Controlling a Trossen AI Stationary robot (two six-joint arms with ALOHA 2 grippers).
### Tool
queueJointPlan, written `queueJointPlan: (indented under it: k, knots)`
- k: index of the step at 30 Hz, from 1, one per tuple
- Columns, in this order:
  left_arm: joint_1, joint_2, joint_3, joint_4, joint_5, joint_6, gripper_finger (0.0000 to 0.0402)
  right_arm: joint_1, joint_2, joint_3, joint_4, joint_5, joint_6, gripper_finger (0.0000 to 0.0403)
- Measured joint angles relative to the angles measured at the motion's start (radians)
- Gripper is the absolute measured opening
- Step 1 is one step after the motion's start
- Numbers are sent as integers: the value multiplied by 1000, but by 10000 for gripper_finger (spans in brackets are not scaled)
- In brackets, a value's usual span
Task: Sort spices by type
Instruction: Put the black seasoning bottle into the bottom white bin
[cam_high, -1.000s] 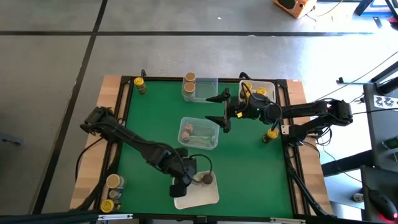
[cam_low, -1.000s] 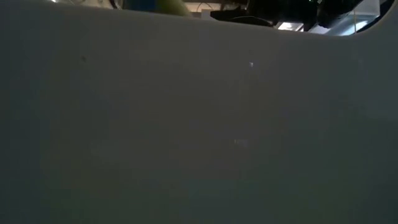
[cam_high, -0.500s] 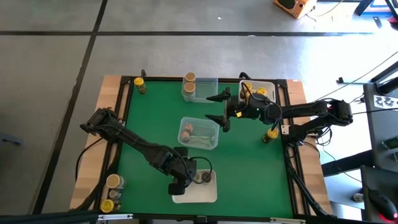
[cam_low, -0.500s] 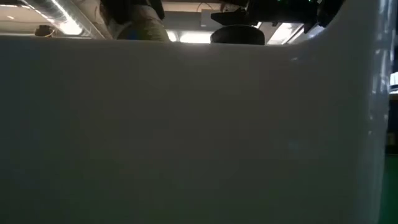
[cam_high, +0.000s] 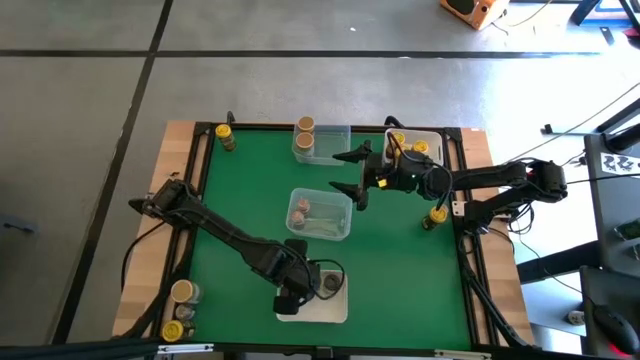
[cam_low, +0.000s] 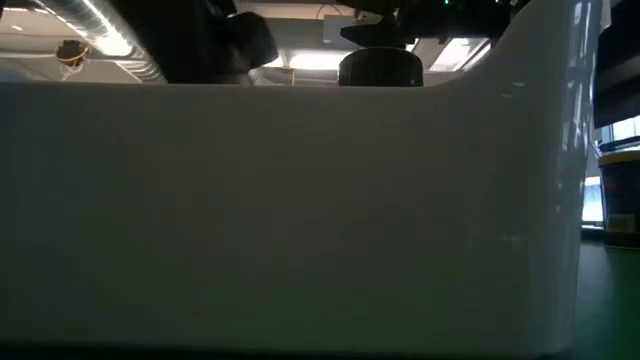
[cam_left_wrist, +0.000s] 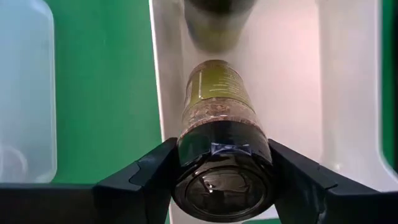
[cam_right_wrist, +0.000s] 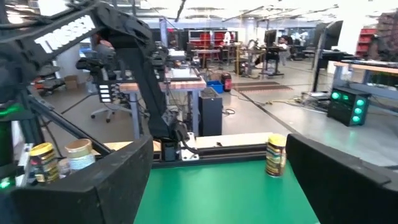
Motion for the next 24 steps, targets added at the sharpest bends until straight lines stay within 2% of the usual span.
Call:
queueJointPlan:
  k: [17,24]
  knots:
    - [6,1,1,26,0,-18,305,0,0,0,-2,0,-13,364]
    - [-9,-19,49,-24,-3,-15,309,0,0,0,-1,0,-17,364]
